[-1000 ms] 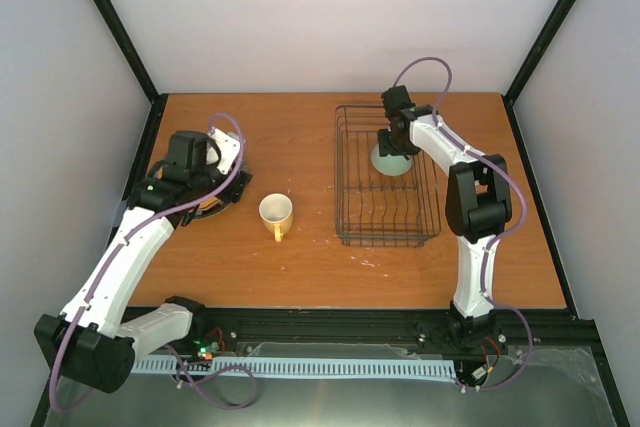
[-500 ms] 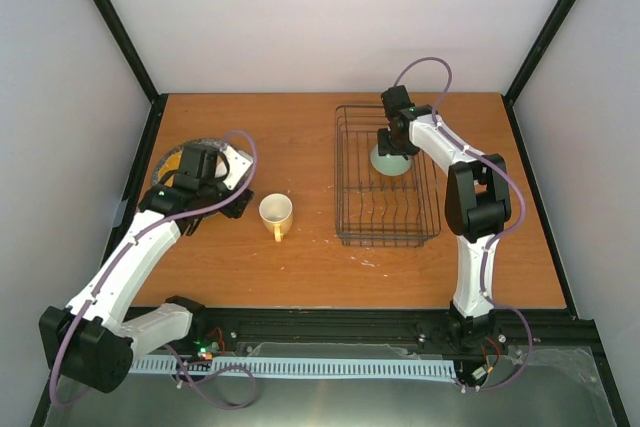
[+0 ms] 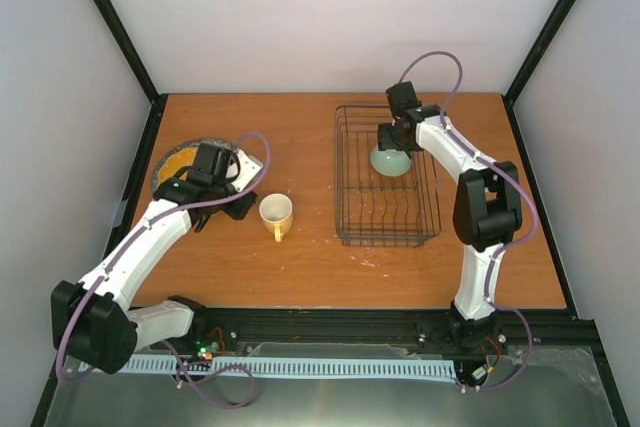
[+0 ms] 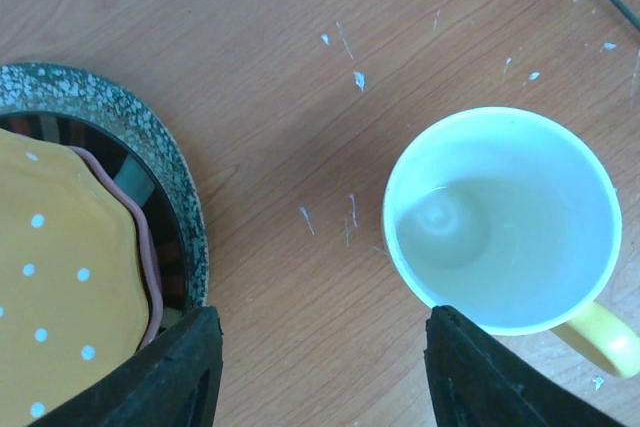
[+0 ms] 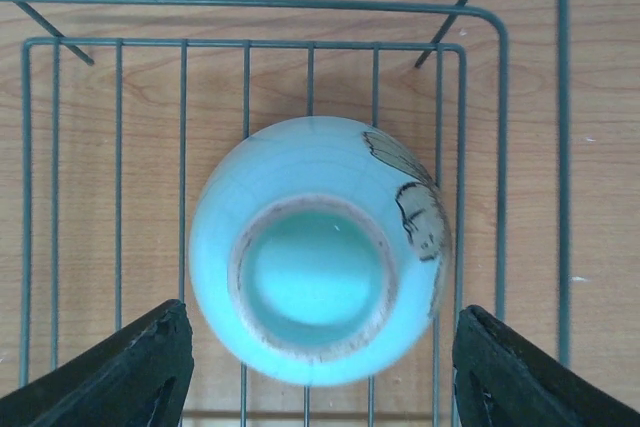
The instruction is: Load the mixed dishes into the dish rack
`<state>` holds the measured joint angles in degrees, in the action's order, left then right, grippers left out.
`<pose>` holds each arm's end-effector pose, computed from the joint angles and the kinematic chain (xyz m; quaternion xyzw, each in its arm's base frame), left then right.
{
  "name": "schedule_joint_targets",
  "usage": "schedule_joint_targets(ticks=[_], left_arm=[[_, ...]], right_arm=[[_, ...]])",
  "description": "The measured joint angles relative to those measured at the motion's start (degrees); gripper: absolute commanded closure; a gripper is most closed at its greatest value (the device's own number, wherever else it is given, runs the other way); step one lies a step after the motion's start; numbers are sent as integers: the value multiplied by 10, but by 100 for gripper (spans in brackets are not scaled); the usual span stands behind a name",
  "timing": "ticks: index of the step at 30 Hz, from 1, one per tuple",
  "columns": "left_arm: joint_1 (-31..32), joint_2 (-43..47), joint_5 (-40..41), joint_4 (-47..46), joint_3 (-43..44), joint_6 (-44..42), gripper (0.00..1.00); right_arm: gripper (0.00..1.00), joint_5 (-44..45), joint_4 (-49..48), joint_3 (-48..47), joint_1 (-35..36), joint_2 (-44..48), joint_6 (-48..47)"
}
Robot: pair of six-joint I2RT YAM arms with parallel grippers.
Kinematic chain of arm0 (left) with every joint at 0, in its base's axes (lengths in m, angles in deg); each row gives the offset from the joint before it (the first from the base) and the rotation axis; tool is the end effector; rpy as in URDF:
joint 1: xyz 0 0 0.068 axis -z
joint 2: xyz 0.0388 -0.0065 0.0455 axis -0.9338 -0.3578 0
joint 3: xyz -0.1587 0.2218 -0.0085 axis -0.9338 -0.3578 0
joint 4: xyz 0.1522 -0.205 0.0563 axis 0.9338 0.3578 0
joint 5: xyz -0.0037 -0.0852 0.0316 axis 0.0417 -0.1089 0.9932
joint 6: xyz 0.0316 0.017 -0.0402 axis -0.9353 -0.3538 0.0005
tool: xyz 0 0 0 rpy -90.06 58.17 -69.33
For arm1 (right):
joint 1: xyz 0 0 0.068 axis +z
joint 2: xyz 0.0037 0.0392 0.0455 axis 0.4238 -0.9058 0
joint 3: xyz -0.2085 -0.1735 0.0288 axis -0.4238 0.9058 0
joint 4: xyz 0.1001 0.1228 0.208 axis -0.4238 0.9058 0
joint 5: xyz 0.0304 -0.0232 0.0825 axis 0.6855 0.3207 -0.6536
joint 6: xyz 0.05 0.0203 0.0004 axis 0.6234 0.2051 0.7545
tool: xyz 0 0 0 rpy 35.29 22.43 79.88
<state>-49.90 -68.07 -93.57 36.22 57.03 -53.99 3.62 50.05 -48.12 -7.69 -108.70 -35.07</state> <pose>0.2166 -0.0778 0.2748 0.2925 0.9044 -0.0415 0.3080 0.4165 0.1252 0.2347 -0.0095 0.9668 0.0009 0.2554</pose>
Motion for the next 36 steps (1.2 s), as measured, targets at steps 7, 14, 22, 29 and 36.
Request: schedule_joint_targets(ticks=[7,14,22,29,36], left_arm=[[8,-38,-1,3,0,-2,45],[11,-86,-30,14,18,-1,50],[21,-153,-64,22,55,1,53],[26,-203,-76,25,75,1,70],[31,-258,-86,29,102,3,99]], right_arm=[[29,0,-1,21,0,97,5],[29,-2,-4,32,0,181,5],[29,-13,-4,83,0,195,7],[29,-15,-1,89,0,209,7],[30,-15,-1,89,0,229,6]])
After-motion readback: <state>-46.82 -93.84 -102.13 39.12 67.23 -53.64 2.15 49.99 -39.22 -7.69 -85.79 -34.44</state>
